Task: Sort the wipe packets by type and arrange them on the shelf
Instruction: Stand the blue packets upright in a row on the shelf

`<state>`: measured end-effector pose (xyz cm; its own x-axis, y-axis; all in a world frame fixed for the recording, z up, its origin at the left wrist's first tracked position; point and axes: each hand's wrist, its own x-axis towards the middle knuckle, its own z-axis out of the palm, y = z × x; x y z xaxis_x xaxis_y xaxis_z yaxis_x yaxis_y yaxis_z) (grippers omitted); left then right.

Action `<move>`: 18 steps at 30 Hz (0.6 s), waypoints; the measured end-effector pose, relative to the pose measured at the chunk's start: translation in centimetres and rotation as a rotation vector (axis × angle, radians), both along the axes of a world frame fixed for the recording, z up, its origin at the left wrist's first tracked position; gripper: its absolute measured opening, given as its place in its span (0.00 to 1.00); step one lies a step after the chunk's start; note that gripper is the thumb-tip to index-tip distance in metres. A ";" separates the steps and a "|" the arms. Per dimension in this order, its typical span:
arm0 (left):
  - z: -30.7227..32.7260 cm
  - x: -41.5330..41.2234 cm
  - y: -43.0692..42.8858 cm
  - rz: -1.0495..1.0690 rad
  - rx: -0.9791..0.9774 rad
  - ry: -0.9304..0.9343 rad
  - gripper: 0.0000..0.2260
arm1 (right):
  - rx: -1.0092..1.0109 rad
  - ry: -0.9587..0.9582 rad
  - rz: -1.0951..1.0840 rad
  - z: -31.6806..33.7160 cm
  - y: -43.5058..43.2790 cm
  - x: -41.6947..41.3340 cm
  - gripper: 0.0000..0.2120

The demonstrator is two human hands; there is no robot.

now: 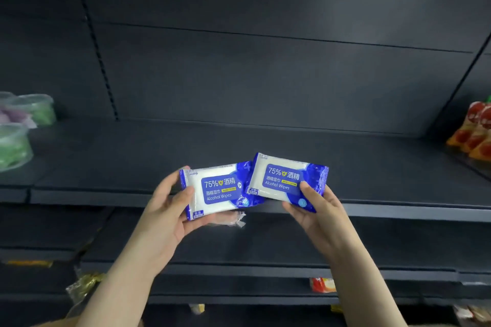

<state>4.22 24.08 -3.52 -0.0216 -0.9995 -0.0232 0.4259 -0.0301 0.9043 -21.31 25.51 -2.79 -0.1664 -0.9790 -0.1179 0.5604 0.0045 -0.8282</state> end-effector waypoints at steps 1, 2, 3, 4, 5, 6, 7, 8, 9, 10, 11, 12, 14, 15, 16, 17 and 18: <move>-0.1 0.2 -1.0 -0.001 0.001 -0.008 0.16 | -0.003 0.017 0.016 -0.1 -1.3 0.1 0.08; -0.1 0.4 -2.0 0.001 0.005 -0.018 0.16 | -0.004 0.036 0.033 -0.2 -2.6 0.2 0.09; -0.1 0.6 -3.0 0.008 0.009 -0.031 0.17 | -0.005 0.055 0.050 -0.3 -4.0 0.3 0.10; -0.1 0.7 -4.1 0.019 0.012 -0.047 0.16 | -0.004 0.072 0.066 -0.4 -5.5 0.3 0.10; -0.2 0.9 -5.2 0.032 0.020 -0.063 0.15 | 0.002 0.087 0.087 -0.5 -7.0 0.4 0.11; -0.3 1.1 -6.3 0.047 0.033 -0.077 0.14 | 0.012 0.102 0.111 -0.5 -8.6 0.4 0.11; -0.3 1.2 -7.4 0.063 0.045 -0.090 0.13 | 0.017 0.116 0.137 -0.4 -10.1 0.5 0.11; -0.4 1.4 -8.4 0.080 0.051 -0.101 0.13 | 0.015 0.127 0.163 -0.4 -11.6 0.6 0.11; -0.6 1.6 -9.5 0.098 0.056 -0.108 0.13 | 0.009 0.134 0.189 -0.4 -13.2 0.8 0.11; -0.7 1.8 -10.4 0.115 0.060 -0.111 0.13 | 0.002 0.133 0.211 -0.5 -14.6 1.0 0.11; -0.9 2.0 -11.2 0.136 0.062 -0.116 0.14 | -0.005 0.124 0.228 -0.6 -16.0 1.3 0.11; -1.0 2.3 -12.0 0.161 0.062 -0.121 0.13 | -0.009 0.110 0.242 -0.8 -17.3 1.6 0.11; -1.2 3.0 -13.2 0.216 0.066 -0.128 0.13 | -0.004 0.083 0.255 -1.1 -19.6 2.4 0.11; -1.3 3.5 -13.8 0.245 0.071 -0.132 0.13 | 0.001 0.078 0.257 -1.2 -20.7 2.8 0.12; -1.5 3.9 -14.3 0.269 0.073 -0.137 0.13 | 0.006 0.076 0.257 -1.5 -21.6 3.4 0.11; -1.6 4.5 -14.8 0.290 0.075 -0.139 0.13 | 0.009 0.076 0.257 -1.7 -22.4 4.0 0.11; -1.7 5.1 -15.4 0.309 0.076 -0.139 0.13 | 0.010 0.079 0.256 -1.9 -23.3 4.6 0.10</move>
<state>9.31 8.65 -5.25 0.2900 -0.9538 -0.0789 0.2984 0.0118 0.9544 -16.71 2.23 -4.66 0.0770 -0.9892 -0.1246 0.4733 0.1462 -0.8687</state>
